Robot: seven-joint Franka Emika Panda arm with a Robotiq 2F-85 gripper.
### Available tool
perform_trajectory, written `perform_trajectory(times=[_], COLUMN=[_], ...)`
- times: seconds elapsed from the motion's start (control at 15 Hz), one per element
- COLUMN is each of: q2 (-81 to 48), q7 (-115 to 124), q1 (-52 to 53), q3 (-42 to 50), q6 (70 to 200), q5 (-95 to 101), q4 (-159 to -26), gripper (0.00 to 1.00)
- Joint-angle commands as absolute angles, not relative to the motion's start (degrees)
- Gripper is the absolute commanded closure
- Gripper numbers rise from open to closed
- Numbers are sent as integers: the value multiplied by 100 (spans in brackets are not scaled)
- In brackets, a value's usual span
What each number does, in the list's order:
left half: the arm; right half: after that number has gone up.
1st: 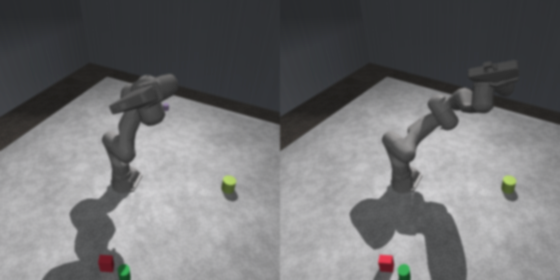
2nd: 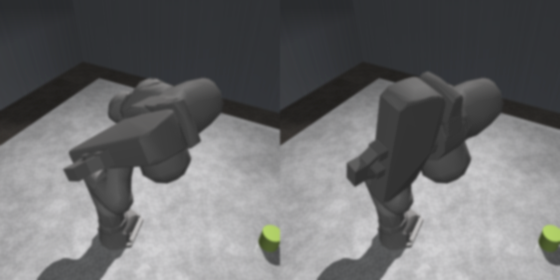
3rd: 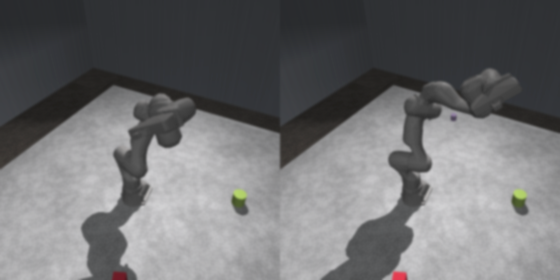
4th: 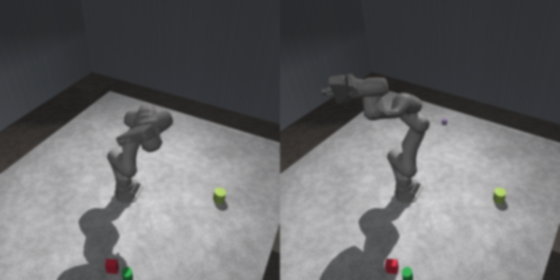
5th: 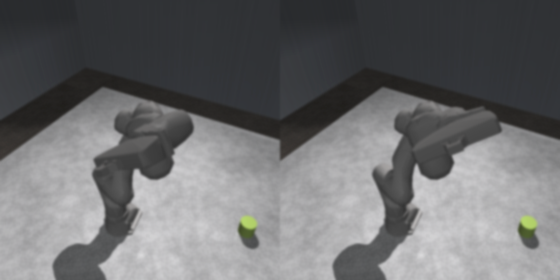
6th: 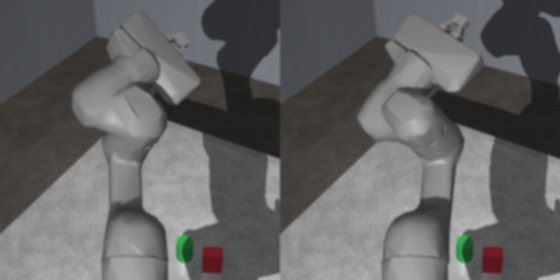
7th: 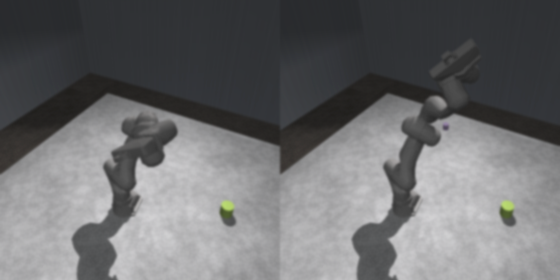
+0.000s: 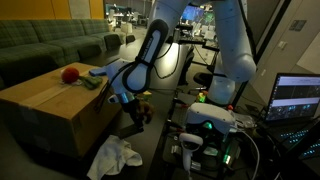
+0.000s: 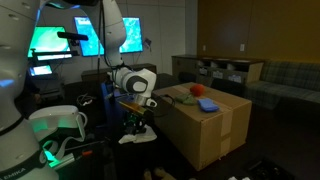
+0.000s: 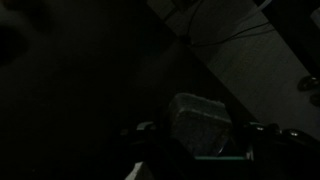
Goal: Swap the things on the box with the things on the table
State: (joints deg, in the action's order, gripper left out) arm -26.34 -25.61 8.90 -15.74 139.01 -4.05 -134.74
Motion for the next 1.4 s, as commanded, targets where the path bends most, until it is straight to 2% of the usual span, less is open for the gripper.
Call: perform_trajectory(times=[0.0, 0.13, 0.27, 0.8, 1.0, 1.33], q2=[-2910, -2890, -2792, -2578, -2624, -2822], q7=[-2353, -2322, -2368, -2367, -2102, -1017], q1=[882, 852, 818, 852, 912, 1234], q3=[-1535, -1565, -1621, -1907, -2041, -2137], q6=[14088, 14197, 14337, 15053, 15949, 18161], q5=[-171, -143, -149, -228, -317, -322], q4=[-13328, -13369, -13450, -13638, -13764, -14182], gripper=[12, 11, 0, 0, 0, 0])
